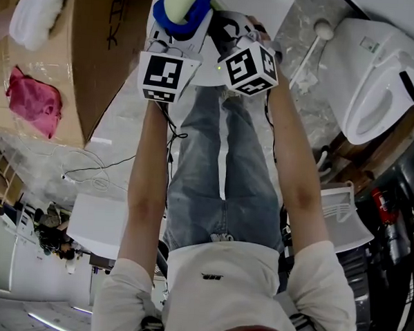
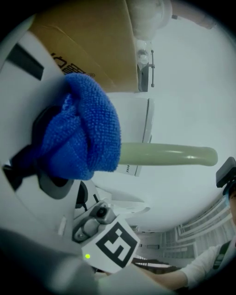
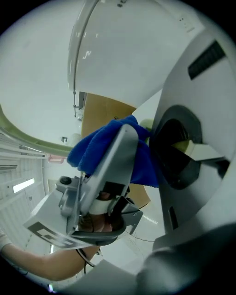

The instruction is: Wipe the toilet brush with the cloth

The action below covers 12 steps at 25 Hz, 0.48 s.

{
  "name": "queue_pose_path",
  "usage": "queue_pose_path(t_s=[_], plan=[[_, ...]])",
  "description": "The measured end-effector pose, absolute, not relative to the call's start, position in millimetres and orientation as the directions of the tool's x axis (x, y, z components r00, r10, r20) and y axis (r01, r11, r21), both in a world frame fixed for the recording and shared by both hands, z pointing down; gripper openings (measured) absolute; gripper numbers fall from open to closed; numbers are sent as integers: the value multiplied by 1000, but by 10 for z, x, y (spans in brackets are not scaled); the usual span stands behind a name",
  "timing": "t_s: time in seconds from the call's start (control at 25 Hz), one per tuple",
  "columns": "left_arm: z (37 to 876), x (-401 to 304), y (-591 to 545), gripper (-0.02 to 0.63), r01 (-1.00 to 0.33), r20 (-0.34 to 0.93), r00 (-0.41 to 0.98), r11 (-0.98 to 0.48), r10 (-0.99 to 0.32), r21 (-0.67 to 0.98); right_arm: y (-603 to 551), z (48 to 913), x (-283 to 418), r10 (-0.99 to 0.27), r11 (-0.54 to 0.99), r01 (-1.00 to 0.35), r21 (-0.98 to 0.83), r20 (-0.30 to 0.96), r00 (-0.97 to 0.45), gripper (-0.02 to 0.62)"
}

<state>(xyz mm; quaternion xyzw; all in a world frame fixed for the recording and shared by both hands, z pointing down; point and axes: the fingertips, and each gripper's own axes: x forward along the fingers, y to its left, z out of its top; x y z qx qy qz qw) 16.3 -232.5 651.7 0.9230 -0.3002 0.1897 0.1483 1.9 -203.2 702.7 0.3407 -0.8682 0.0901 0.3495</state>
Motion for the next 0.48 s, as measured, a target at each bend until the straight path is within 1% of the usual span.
queue_pose_path(t_s=[0.28,0.48], plan=[[6709,196,-2316,81,-610,443,751,-772,-490,179,-2041,7027,22,-539,744,-663,84,661,-522,-6],[6671,184,-2300,81,-611,482,735,-775,-476,165,-2032,7023,16,-531,749,-658,82,668,-522,-6]])
